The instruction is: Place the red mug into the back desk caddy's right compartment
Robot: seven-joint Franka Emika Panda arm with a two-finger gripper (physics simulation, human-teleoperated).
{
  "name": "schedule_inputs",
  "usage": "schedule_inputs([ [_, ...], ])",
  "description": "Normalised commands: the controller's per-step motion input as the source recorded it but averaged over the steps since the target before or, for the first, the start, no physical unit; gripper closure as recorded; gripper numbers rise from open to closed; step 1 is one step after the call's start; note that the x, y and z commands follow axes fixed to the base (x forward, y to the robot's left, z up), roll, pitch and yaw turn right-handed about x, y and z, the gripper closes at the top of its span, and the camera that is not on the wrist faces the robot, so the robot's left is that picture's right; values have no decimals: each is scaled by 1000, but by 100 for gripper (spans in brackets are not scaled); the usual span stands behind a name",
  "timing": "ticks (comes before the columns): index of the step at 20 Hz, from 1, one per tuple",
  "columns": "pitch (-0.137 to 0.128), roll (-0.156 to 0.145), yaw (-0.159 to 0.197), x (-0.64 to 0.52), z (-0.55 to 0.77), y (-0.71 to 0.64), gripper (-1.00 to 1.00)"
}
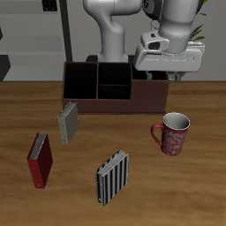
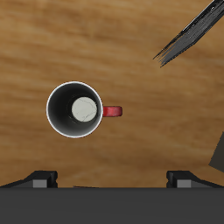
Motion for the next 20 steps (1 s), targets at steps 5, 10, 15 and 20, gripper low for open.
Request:
schedule_inputs([
  [5, -21, 53, 2, 58, -29, 664, -100],
  [10, -20, 37, 11, 95, -9, 527, -100],
  [15, -30, -1, -10, 150, 49, 226, -100],
  [20, -30, -32, -11, 205, -100, 129, -100],
])
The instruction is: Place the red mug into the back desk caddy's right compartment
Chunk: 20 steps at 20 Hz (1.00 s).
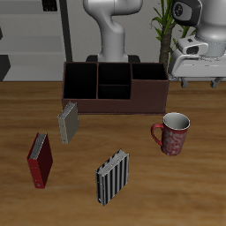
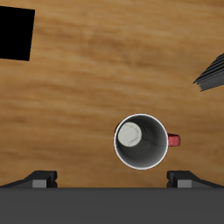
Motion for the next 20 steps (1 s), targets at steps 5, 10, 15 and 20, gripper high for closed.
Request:
schedule_inputs([
  [5, -2, -5, 9, 157, -214, 18, -100],
  [10, 45, -5, -30, 153, -296, -77, -100],
  [15, 39, 24, -9, 92, -452, 23, -100],
  [20, 44, 5, -12, 41, -413, 29, -100],
])
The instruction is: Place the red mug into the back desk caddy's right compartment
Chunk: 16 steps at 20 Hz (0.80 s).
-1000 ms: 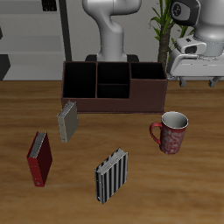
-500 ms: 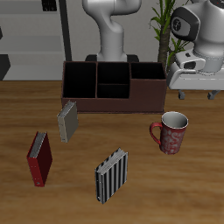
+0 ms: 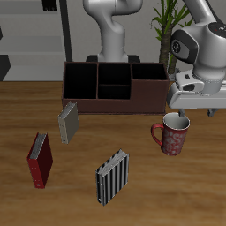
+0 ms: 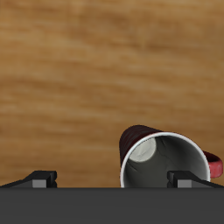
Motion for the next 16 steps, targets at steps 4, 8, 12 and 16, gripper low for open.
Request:
schedule_inputs([
  [4, 44, -1, -39, 10, -363, -49, -100],
  [8, 38, -10, -26, 56, -203, -35, -100],
  [12, 33, 14, -24, 45, -266, -60, -100],
  [16, 7, -5, -10, 37, -118, -60, 100],
])
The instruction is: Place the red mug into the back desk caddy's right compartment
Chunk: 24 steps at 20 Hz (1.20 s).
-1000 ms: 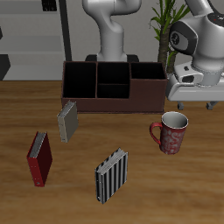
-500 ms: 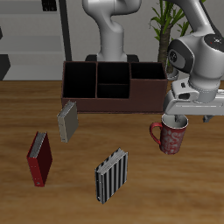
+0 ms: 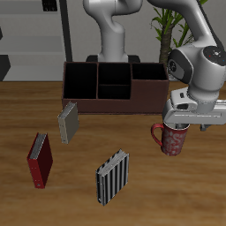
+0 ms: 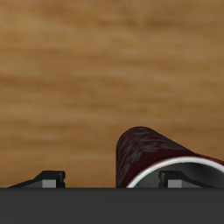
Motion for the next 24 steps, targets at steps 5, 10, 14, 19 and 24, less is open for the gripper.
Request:
schedule_inputs([
  [5, 4, -1, -22, -11, 5, -112, 100],
  [10, -5, -3, -9, 20, 27, -69, 100],
  [14, -18, -10, 9, -7, 123, -85, 100],
  [19, -54, -17, 32, -120, 412, -113, 100],
  [24, -79, -18, 37, -238, 668, -201, 100],
])
